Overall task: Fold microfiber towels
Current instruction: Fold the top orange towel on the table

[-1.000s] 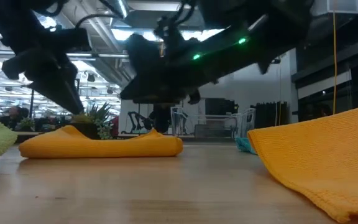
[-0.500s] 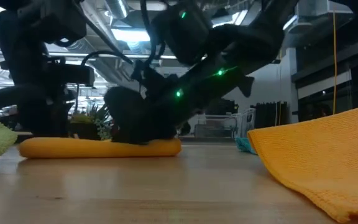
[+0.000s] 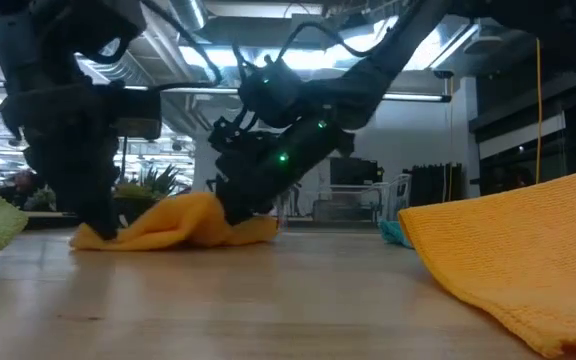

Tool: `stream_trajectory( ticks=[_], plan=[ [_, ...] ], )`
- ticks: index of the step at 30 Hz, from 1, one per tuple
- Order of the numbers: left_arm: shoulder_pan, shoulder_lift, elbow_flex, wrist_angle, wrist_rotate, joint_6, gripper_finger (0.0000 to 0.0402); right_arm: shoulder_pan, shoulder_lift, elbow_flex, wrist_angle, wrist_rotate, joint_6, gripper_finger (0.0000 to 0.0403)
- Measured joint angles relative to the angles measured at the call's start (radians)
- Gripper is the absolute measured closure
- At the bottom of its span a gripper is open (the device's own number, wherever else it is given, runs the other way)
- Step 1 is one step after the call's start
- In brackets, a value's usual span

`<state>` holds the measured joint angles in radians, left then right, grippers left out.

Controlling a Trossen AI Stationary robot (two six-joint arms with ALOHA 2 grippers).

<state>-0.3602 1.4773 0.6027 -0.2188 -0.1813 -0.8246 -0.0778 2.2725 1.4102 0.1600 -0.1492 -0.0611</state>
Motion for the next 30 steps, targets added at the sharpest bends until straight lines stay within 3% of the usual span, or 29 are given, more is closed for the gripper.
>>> stream_trajectory(
  ticks=[5, 9, 13, 24, 30],
  plan=[
    [-0.009, 0.022, 0.000, 0.107, 0.023, 0.013, 0.0245, -0.034, 0.002, 0.115, -0.234, -0.046, -0.113, 0.0244],
    [-0.020, 0.006, -0.001, 0.113, 0.031, 0.020, 0.0245, -0.041, 0.004, 0.244, -0.469, -0.176, -0.157, 0.0244],
    [-0.023, -0.024, 0.000, 0.103, 0.024, 0.024, 0.0244, -0.026, 0.002, 0.349, -0.678, -0.203, -0.159, 0.0244],
    [-0.023, -0.100, 0.000, 0.096, 0.015, 0.139, 0.0244, 0.052, -0.012, 0.415, -0.990, -0.200, -0.187, 0.0244],
    [-0.023, -0.119, 0.001, 0.096, 0.016, 0.204, 0.0244, 0.087, -0.108, 0.414, -1.114, -0.039, -0.181, 0.0244]
  ],
)
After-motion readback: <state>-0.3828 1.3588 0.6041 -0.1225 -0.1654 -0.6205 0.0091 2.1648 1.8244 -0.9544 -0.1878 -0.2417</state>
